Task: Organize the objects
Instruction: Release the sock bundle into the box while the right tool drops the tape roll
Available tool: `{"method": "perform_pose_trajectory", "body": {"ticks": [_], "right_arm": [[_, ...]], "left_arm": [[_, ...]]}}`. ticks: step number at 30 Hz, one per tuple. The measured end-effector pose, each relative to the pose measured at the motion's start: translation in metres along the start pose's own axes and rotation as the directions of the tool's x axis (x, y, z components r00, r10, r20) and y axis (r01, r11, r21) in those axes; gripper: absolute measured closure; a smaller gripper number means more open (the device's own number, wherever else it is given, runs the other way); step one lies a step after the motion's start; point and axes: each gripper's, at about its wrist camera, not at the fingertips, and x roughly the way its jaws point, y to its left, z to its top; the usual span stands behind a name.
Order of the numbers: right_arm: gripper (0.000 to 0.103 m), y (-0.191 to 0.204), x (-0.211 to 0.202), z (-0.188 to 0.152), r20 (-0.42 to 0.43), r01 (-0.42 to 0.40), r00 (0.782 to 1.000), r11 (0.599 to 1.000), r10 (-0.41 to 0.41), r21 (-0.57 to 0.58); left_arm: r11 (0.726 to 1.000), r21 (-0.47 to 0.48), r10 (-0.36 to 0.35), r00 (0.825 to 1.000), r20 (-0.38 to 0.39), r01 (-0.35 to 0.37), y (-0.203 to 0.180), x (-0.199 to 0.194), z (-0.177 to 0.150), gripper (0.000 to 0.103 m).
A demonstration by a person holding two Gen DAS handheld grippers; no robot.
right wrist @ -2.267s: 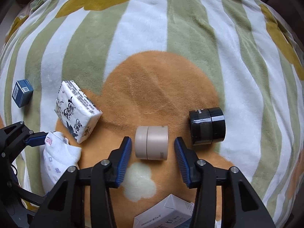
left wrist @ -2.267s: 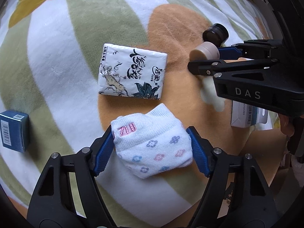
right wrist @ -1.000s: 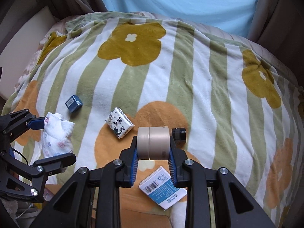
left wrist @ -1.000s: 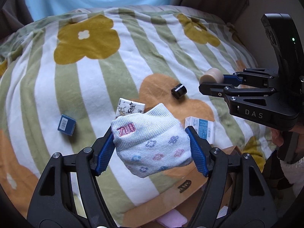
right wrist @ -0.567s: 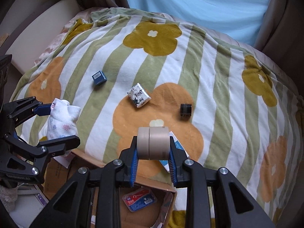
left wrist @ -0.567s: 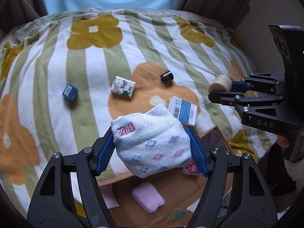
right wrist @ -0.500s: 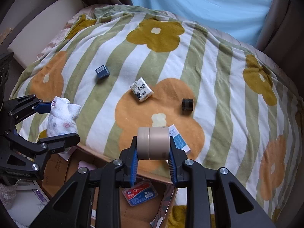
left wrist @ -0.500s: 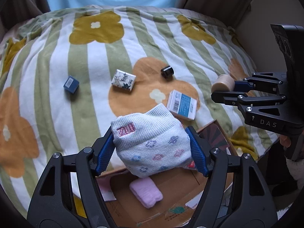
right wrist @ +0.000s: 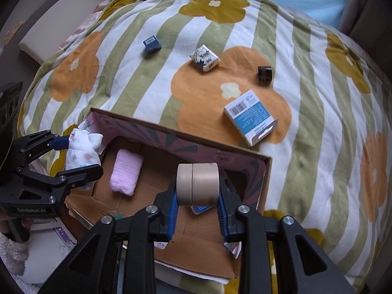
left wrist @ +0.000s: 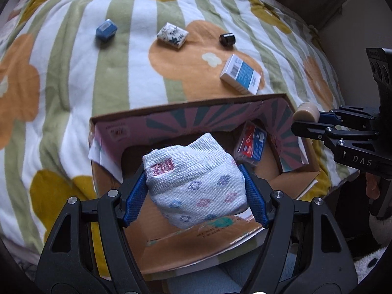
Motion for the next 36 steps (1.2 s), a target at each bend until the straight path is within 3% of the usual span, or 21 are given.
{"method": "perform_pose_trajectory", "body": {"ticks": [7, 20, 22, 24, 25, 26, 28, 36], "right_arm": [[0.077, 0.003, 0.034, -0.032, -0.061, -0.025, 0.998, 0.999, 0.028, 0.046], [0.077, 0.013, 0.037, -0.031, -0.057, -0.06, 0.996, 0.997, 0.062, 0.045], [0.077, 0.018, 0.038, -0.03, -0.061, -0.065, 0.996, 0.998, 0.066, 0.019], [0.077, 0.022, 0.039, -0.029, -0.063, -0.059, 0.996, 0.998, 0.059, 0.006], [0.07, 0.024, 0.039, -0.029, -0.06, -0.057, 0.997, 0.998, 0.057, 0.003], [0.063, 0.026, 0.04, -0.029, -0.057, -0.052, 0.997, 0.999, 0.052, 0.003], [0.031, 0.027, 0.041, -0.029, -0.067, -0.05, 0.997, 0.999, 0.05, 0.009], [0.029, 0.023, 0.04, -0.033, -0.082, -0.07, 0.994, 0.996, 0.075, 0.063]], "left_arm": [[0.999, -0.041, 0.014, 0.998, -0.06, -0.017, 0.008, 0.026, -0.035, 0.034], [0.997, -0.034, 0.064, 0.996, -0.059, -0.066, 0.012, 0.024, -0.037, 0.033], [0.996, -0.04, 0.078, 0.996, -0.053, -0.081, 0.012, 0.022, -0.036, 0.028], [0.996, -0.041, 0.073, 0.996, -0.051, -0.075, 0.011, 0.019, -0.035, 0.012], [0.998, -0.037, 0.048, 0.998, -0.044, -0.05, 0.01, 0.018, -0.034, 0.001], [0.999, -0.035, 0.039, 0.999, -0.033, -0.04, 0.009, 0.016, -0.033, 0.0], [0.998, -0.017, 0.057, 0.998, -0.032, -0.057, 0.005, 0.013, -0.033, 0.0], [0.998, -0.007, 0.067, 0.998, -0.018, -0.067, 0.008, -0.001, -0.033, 0.0]]}}
